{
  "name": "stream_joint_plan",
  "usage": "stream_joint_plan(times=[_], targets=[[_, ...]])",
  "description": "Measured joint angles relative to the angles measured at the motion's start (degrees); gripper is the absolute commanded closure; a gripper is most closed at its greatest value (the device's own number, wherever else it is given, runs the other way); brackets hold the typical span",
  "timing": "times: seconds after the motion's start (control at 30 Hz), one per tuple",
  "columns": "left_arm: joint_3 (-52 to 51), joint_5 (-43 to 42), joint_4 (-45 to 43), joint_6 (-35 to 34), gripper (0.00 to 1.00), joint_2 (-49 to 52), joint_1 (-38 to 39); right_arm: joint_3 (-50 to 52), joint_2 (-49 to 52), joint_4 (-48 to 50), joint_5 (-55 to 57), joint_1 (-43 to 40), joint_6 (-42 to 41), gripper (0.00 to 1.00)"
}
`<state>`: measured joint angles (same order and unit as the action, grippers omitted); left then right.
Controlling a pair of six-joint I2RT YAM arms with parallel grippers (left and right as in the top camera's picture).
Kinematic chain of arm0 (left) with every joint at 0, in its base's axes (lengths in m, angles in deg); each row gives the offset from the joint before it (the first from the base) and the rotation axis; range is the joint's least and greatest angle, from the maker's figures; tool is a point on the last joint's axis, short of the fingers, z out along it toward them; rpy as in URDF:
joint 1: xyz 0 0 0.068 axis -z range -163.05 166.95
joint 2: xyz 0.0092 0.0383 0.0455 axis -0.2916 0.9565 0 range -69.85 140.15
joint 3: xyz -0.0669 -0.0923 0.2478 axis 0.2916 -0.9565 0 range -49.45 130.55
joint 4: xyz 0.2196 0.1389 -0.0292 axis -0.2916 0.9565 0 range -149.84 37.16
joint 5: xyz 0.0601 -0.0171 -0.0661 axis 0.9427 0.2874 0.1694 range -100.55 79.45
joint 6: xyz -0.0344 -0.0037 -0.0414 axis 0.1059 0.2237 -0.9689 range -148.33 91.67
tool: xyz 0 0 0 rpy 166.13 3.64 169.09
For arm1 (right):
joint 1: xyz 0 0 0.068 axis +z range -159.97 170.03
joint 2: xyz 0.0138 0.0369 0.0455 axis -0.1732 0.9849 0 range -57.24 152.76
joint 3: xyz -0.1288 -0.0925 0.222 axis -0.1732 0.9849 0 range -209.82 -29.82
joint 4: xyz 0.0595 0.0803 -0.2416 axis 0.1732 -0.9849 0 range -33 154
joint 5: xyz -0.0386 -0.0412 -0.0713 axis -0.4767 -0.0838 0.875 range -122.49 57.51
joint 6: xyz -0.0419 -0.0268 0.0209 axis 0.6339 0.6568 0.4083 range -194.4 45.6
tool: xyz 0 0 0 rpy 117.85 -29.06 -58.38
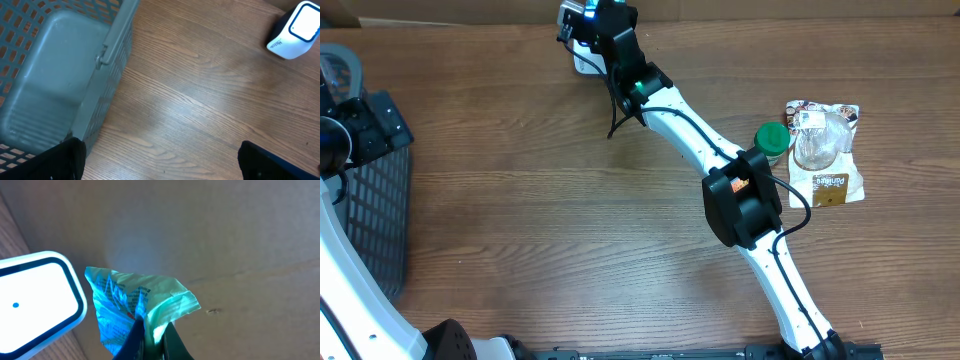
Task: Scan the item barcode
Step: 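Hold the wipes pack in front of the scanner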
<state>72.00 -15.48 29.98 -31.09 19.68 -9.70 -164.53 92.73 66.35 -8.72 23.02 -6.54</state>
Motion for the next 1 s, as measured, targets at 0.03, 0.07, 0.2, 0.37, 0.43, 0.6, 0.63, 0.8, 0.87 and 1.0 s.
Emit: stream_joint_plan(times=[0.03, 0.07, 0.2, 0.37, 0.43, 0.6, 0.63, 0.8, 0.87, 1.0], targets=[[0.0, 0.0, 0.0, 0.0, 0.0, 0.0, 0.0, 0.0, 0.0, 0.07, 0.04, 0.0, 0.02, 0.96], [0.0, -0.02, 0.0, 0.0, 0.0, 0.0, 0.0, 0.0, 0.0, 0.02, 0.04, 0.0, 0.09, 0.96], [0.0, -0.02, 0.0, 0.0, 0.0, 0.0, 0.0, 0.0, 0.0, 0.02, 0.26, 0.07, 0.13, 0.96], [0.0, 0.0, 0.0, -0.02, 0.01, 0.0, 0.0, 0.0, 0.0, 0.0, 0.5, 0.33, 0.09, 0.96], [0.0, -0.02, 0.0, 0.0, 0.0, 0.0, 0.0, 0.0, -0.17, -0.7, 0.59, 0.57, -0.24, 0.96], [0.0, -0.02, 0.04, 0.0, 0.0, -0.02, 0.0, 0.09, -3.58, -9.62, 0.52, 1.18, -6.36, 0.96], [0.0, -0.04, 0.0, 0.0, 0.0, -0.02, 0.0, 0.15, -4.98, -12.35, 0.55, 1.25, -8.0, 0.96], [0.0, -0.02, 0.07, 0.0, 0.01, 0.0, 0.0, 0.17, -15.17, -30.25, 0.46, 1.33, -20.63, 0.96], [0.0, -0.02, 0.02, 0.0, 0.01, -0.02, 0.0, 0.15, -20.92, -38.07, 0.52, 1.31, -28.92, 0.96], [0.0, -0.02, 0.0, 0.0, 0.0, 0.0, 0.0, 0.04, -32.28, -57.53, -0.09, 1.07, -50.88, 0.96]])
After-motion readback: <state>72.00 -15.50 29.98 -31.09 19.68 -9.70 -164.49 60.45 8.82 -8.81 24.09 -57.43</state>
